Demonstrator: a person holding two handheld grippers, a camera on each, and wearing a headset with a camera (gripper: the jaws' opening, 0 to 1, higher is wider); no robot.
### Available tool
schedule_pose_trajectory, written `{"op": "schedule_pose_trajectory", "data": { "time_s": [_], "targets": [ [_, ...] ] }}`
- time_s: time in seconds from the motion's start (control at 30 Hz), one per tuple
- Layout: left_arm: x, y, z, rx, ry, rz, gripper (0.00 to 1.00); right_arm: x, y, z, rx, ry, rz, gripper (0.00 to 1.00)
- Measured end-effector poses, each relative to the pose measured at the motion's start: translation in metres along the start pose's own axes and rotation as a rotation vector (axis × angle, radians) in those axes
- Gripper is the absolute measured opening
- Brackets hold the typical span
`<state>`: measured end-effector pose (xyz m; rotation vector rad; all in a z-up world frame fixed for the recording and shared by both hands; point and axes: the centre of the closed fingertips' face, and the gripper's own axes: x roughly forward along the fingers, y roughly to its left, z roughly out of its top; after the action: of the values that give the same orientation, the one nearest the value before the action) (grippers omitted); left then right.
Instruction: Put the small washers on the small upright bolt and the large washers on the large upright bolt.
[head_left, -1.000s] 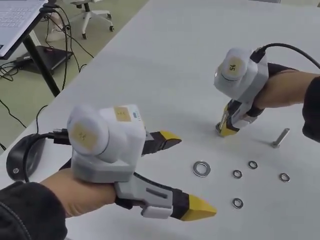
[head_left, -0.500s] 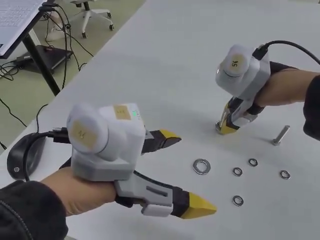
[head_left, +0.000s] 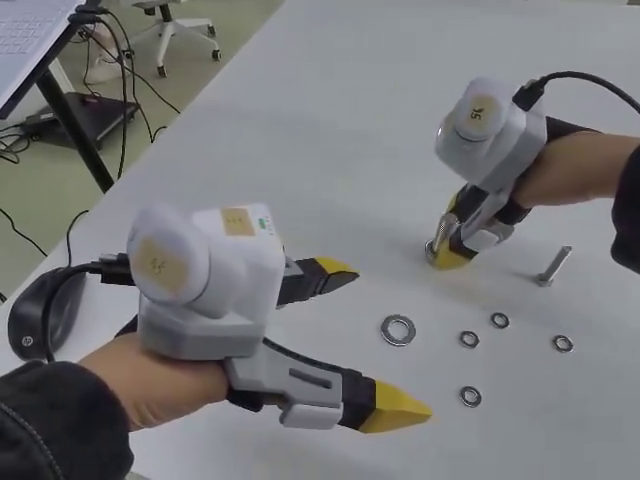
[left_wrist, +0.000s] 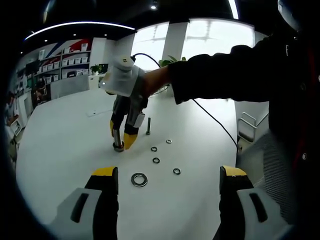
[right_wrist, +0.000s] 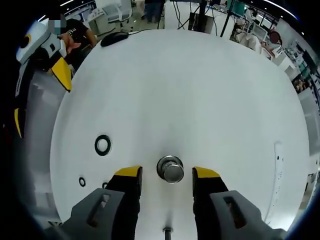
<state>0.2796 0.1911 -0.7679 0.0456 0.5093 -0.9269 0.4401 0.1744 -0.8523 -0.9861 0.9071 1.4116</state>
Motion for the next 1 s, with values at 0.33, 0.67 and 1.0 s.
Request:
{"op": "schedule_pose_trajectory", "data": {
  "time_s": [0.33,0.67,1.0],
  "targets": [
    [-0.002,-0.003,0.004,0.014,-0.002,-0.001,0.83,-0.019,-0.002,-0.003,0.052,-0.072,-0.029,0.51],
    [-0.004,-0.007,0.007,0.03,-0.001,-0.001,0.83,-0.041,0.012,-0.012,0.068,-0.099,-0.061,0.52],
    [-0.009,-0.011,0.011,0.043,-0.007,0.002,0.83,-0.053,0.046,-0.014,0.075,-0.112,-0.062,0.52]
  ]
}}
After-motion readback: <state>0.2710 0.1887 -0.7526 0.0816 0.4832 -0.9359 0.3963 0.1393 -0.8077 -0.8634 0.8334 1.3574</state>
